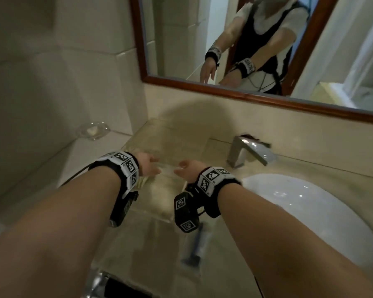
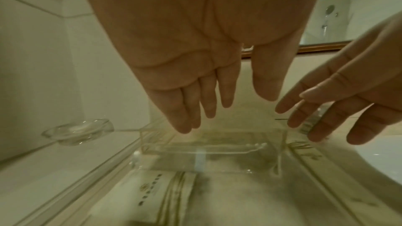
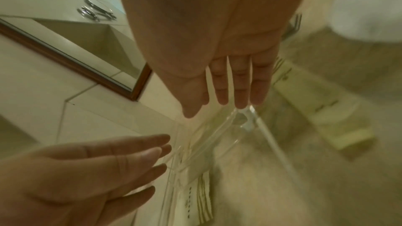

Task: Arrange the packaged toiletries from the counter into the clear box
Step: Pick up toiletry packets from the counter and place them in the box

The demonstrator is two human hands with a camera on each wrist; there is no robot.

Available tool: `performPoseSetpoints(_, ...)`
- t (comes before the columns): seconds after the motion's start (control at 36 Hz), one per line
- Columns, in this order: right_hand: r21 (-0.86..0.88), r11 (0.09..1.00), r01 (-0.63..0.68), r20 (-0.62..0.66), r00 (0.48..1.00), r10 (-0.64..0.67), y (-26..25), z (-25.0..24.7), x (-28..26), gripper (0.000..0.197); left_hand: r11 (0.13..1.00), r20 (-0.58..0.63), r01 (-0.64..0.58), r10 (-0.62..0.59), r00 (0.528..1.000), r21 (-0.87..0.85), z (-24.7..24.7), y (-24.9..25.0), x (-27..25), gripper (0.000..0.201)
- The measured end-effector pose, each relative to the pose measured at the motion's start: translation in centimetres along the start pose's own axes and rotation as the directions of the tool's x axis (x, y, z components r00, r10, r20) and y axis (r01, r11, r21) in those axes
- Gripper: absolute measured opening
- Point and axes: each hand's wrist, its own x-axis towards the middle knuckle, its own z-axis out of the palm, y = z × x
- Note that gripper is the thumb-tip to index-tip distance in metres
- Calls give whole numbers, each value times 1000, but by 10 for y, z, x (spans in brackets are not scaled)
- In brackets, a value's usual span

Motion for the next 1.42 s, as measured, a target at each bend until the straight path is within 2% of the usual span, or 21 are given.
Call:
performPoseSetpoints(0.19, -82, 996, -31, -47, 999, 27, 62, -44, -54, 51, 995, 33, -81, 80, 996, 49, 4, 88, -27, 59)
performPoseSetpoints(0.39, -45, 994, -101, -123, 988, 94, 133, -83, -111, 48, 975, 70, -197, 190, 979, 106, 17, 181, -52, 60)
performPoseSetpoints(0.53, 34, 983, -182, -127, 975, 185, 191, -111, -158, 51, 944, 68, -295, 288, 955, 148, 31, 250, -73, 58)
performPoseSetpoints(0.81, 222, 923, -315, -195, 913, 358, 312, -139, -235, 48, 867, 119, -459, 443, 888, 195, 73, 378, -114, 58)
performPoseSetpoints(0.92, 251, 893, -375, -220, 876, 429, 357, -141, -267, 46, 809, 171, -531, 502, 848, 252, 98, 424, -129, 57)
performPoseSetpoints(1.06, 267, 826, -496, -250, 793, 556, 419, -131, -309, 42, 745, 273, -611, 549, 790, 267, 134, 474, -138, 57)
performPoseSetpoints(1.17, 210, 760, -615, -214, 730, 649, 466, -113, -343, 39, 698, 339, -653, 562, 754, 295, 160, 505, -146, 55)
performPoseSetpoints(1.25, 232, 683, -692, -185, 659, 730, 496, -94, -352, 56, 677, 381, -678, 569, 729, 286, 176, 525, -150, 54)
performPoseSetpoints(1.33, 266, 665, -698, -199, 635, 747, 509, -83, -361, 69, 666, 392, -698, 587, 708, 263, 188, 537, -156, 52)
performPoseSetpoints(1.42, 215, 662, -718, -241, 618, 749, 512, -76, -367, 66, 661, 395, -716, 610, 687, 223, 201, 545, -163, 50)
